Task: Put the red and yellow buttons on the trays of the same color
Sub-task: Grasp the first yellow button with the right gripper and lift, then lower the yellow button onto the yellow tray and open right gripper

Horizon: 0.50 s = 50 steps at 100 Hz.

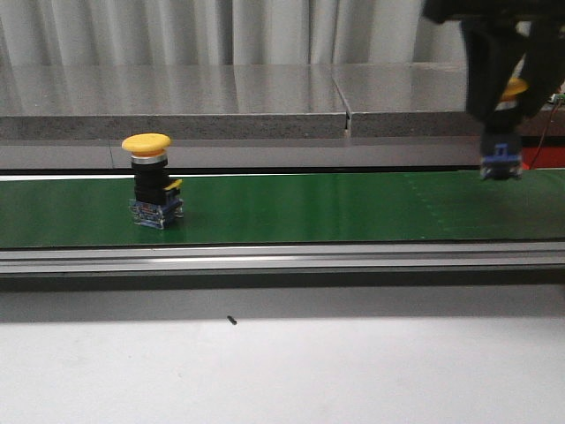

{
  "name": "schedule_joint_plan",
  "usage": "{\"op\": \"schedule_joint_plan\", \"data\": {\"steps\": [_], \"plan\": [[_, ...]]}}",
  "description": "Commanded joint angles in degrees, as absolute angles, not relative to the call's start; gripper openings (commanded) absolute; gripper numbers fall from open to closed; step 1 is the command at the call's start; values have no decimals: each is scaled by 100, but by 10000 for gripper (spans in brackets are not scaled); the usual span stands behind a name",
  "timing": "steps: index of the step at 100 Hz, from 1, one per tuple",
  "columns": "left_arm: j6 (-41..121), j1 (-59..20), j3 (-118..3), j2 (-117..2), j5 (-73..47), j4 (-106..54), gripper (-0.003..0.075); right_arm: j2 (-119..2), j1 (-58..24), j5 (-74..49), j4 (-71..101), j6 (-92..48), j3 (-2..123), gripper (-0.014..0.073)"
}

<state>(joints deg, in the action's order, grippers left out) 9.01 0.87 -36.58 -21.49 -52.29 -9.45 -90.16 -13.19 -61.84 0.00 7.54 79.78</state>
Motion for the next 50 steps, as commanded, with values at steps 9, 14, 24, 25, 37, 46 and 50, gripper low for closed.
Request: {"op": "schedule_joint_plan", "data": {"steps": [9, 14, 24, 25, 37, 46, 50], "plan": [[882, 44, -3807, -2200, -4878, -1048, -20, -8460, -509, -6229, -50, 526, 8173, 217], [882, 44, -3807, -2200, -4878, -1048, -20, -8425, -292, -6266, -51, 517, 8159, 217], [882, 44, -3807, -2200, -4878, -1048, -20, -8399, 170, -6274, 39, 517, 8150, 217], [882, 44, -3807, -2200, -4878, -1048, -20, -8399, 204, -6274, 53, 517, 8143, 217], [882, 44, -3807, -2200, -4878, -1048, -20, -8399, 817, -6085, 300, 441, 7994, 217], [882, 44, -3807, -2200, -4878, -1048, -20, -8399, 1212, -5922, 511, 318, 7809, 217], [882, 44, -3807, -2200, -4878, -1048, -20, -8399, 1399, -5857, 595, 248, 7722, 217]]}}
